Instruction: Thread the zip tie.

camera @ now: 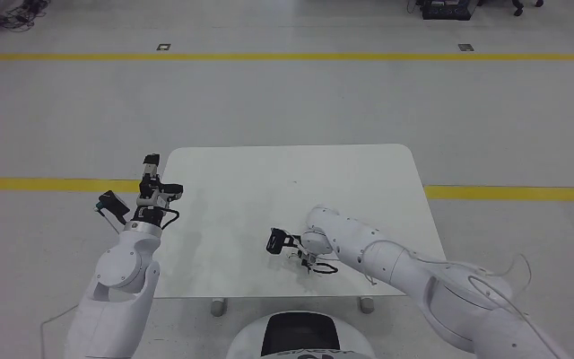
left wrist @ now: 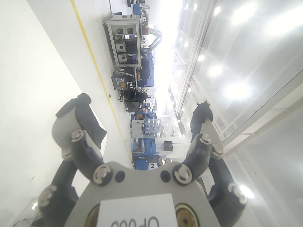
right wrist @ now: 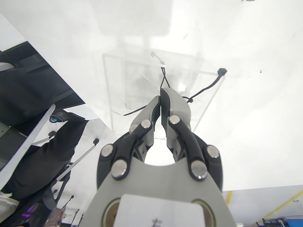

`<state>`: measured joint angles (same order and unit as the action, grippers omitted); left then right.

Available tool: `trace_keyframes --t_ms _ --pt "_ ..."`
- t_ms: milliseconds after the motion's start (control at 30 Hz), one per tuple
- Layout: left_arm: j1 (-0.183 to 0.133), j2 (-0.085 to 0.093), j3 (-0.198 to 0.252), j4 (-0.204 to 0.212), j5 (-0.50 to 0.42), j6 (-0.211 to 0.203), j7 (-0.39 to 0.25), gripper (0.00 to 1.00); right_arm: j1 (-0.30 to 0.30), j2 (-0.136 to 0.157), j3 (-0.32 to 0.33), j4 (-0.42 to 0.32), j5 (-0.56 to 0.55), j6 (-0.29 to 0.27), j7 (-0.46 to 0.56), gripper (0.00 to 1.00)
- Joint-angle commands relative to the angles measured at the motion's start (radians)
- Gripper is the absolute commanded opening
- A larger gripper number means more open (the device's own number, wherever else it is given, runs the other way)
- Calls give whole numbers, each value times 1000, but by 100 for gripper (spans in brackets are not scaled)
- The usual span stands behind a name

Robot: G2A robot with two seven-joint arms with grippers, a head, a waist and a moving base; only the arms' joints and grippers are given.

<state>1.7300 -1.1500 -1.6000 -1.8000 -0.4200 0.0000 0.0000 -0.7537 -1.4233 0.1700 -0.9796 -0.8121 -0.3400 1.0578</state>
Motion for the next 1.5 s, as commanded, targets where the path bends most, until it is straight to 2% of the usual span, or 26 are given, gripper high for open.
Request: trace_keyframes --t_ms 0,267,800,1067,1333,1467 --pt "0 0 0 0 0 0 0 100 2 7 0 -15 -1 0 -5 0" --pt "0 0 0 0 0 0 0 100 11 53 0 -88 -1 0 -44 0" --pt "0 0 0 0 0 0 0 100 22 188 0 -249 17 0 -179 0" --pt "0 0 0 0 0 0 0 100 20 277 0 -318 40 0 -341 0" --pt "0 0 0 0 0 0 0 100 -2 379 0 -375 89 0 -574 0" --pt "0 0 0 0 0 0 0 100 -14 416 0 -405 116 0 -634 0"
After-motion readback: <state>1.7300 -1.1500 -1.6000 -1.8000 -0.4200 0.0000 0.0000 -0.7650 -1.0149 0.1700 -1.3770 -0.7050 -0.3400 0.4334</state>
